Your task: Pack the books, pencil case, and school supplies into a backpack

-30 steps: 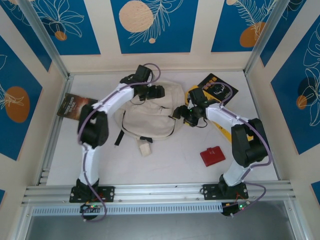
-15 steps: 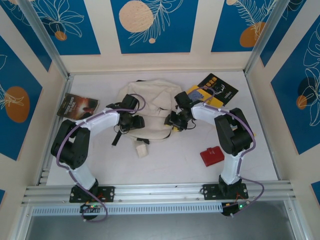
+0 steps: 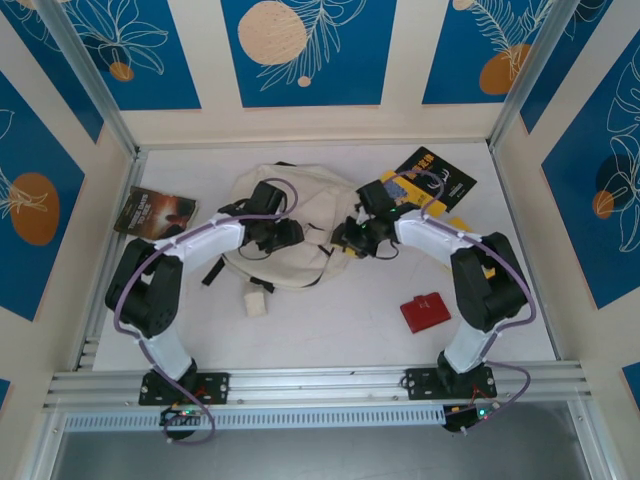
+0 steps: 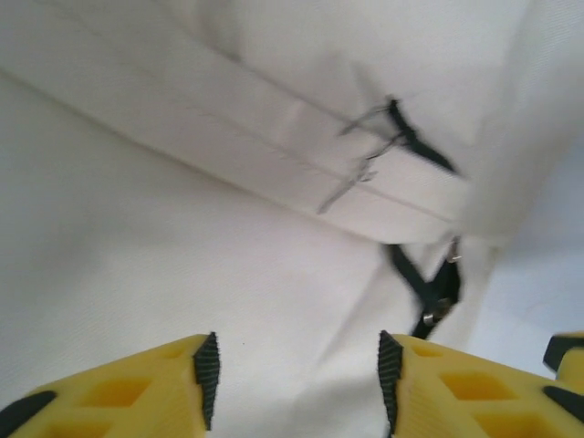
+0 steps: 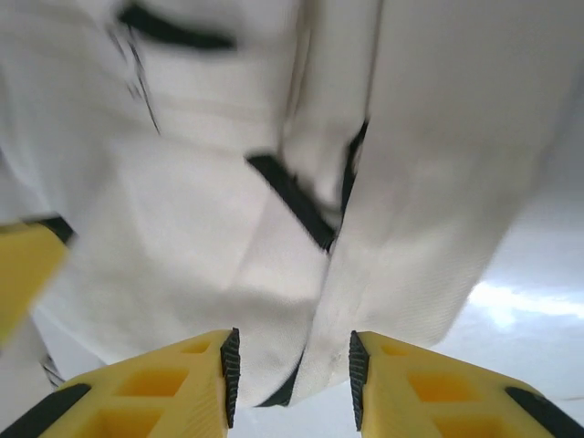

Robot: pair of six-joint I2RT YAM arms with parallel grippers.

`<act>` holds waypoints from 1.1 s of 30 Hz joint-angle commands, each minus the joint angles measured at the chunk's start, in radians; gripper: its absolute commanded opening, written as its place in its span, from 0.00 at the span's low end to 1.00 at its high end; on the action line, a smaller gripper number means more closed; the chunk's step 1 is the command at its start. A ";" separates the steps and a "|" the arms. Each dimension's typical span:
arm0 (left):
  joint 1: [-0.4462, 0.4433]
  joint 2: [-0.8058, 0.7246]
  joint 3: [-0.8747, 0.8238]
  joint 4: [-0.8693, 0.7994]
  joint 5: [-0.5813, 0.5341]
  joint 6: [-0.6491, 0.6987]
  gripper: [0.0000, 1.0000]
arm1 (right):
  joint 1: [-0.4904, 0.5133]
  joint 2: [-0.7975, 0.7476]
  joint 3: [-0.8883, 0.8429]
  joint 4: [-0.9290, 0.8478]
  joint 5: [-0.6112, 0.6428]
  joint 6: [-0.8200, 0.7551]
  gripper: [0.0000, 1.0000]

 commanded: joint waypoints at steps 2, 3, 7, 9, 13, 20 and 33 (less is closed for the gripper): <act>-0.068 0.074 0.075 0.030 0.030 -0.056 0.44 | -0.078 0.014 -0.004 -0.026 -0.022 -0.002 0.37; -0.082 0.096 0.098 0.014 0.023 -0.057 0.42 | -0.089 0.021 0.001 -0.030 -0.017 0.000 0.37; -0.121 0.168 0.161 -0.016 0.007 -0.067 0.40 | -0.117 0.044 0.005 -0.029 -0.021 0.021 0.37; -0.139 0.196 0.188 -0.036 -0.024 -0.074 0.40 | -0.128 0.052 -0.001 -0.014 -0.039 0.025 0.37; -0.157 0.250 0.239 -0.092 -0.084 -0.095 0.41 | -0.130 0.067 0.003 -0.006 -0.057 0.008 0.37; -0.164 0.311 0.296 -0.124 -0.138 -0.123 0.40 | -0.130 0.087 -0.001 -0.001 -0.077 0.001 0.37; -0.170 0.357 0.330 -0.036 -0.082 -0.104 0.35 | -0.093 0.199 0.045 0.017 -0.145 -0.018 0.29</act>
